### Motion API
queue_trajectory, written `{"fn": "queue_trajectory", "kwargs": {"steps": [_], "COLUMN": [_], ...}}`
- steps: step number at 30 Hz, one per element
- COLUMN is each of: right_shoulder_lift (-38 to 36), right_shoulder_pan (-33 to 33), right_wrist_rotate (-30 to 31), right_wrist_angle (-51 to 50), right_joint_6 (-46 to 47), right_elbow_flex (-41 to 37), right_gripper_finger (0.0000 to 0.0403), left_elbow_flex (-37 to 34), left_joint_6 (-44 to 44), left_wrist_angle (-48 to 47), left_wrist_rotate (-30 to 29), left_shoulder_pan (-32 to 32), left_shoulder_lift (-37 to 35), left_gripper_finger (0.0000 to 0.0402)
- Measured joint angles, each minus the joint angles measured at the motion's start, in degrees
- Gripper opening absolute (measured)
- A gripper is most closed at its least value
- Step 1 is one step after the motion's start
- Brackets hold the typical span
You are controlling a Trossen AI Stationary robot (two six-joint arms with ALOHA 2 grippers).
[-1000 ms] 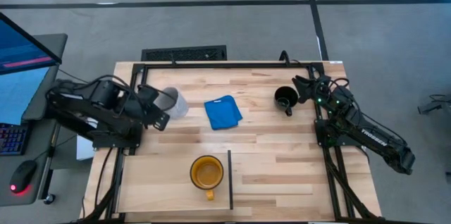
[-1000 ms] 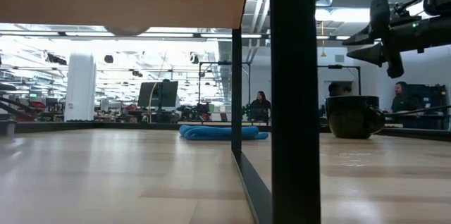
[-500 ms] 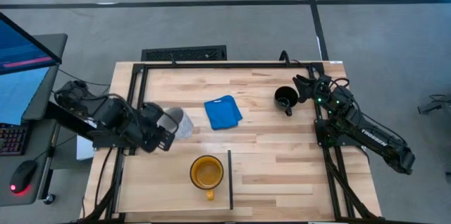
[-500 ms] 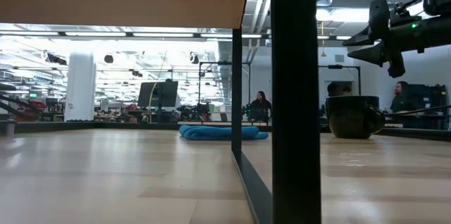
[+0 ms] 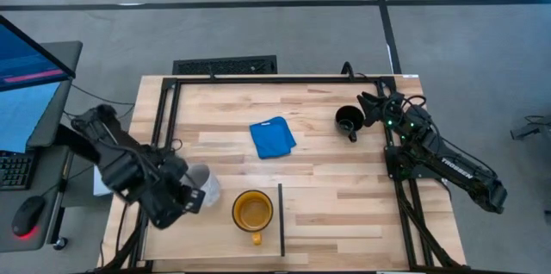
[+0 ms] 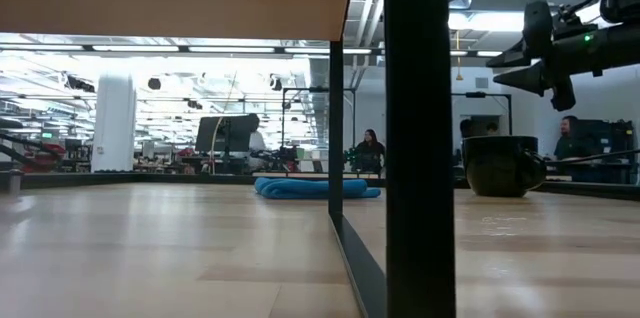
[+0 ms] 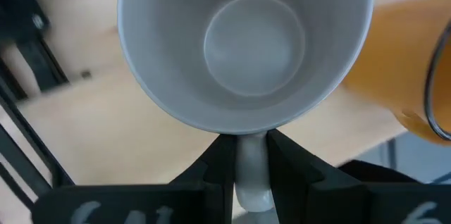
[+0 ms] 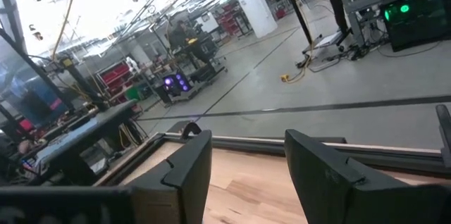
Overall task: Stack small to large cups/mugs on shelf
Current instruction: Put the gray mug on the shelf
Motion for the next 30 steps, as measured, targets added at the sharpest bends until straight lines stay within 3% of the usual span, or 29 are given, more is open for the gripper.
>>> {"fn": "queue_trajectory", "kwargs": {"steps": [4,12,30], "right_shoulder_lift": [0.0,0.0,0.0], "right_shoulder_pan": [0.0,0.0,0.0], "right_wrist_rotate": [0.0,0.0,-1.4], "right_wrist_angle": [-0.9,-1.3,-2.7], "right_joint_6": [0.0,0.0,0.0], "right_elbow_flex": [0.0,0.0,0.0], "right_gripper_finger": [0.0202,0.0202,0.0202], "left_elbow_flex": [3.1,7.2,8.1], "left_joint_6": [-4.7,-5.1,-6.3], "left_wrist_angle": [0.0,0.1,0.3], "left_wrist_rotate": [0.0,0.4,3.2], "left_shoulder_pan": [-2.4,-2.6,-2.4], "left_shoulder_lift": [3.1,9.8,11.7], "left_gripper_finger": [0.0047,0.0047,0.0047]}}
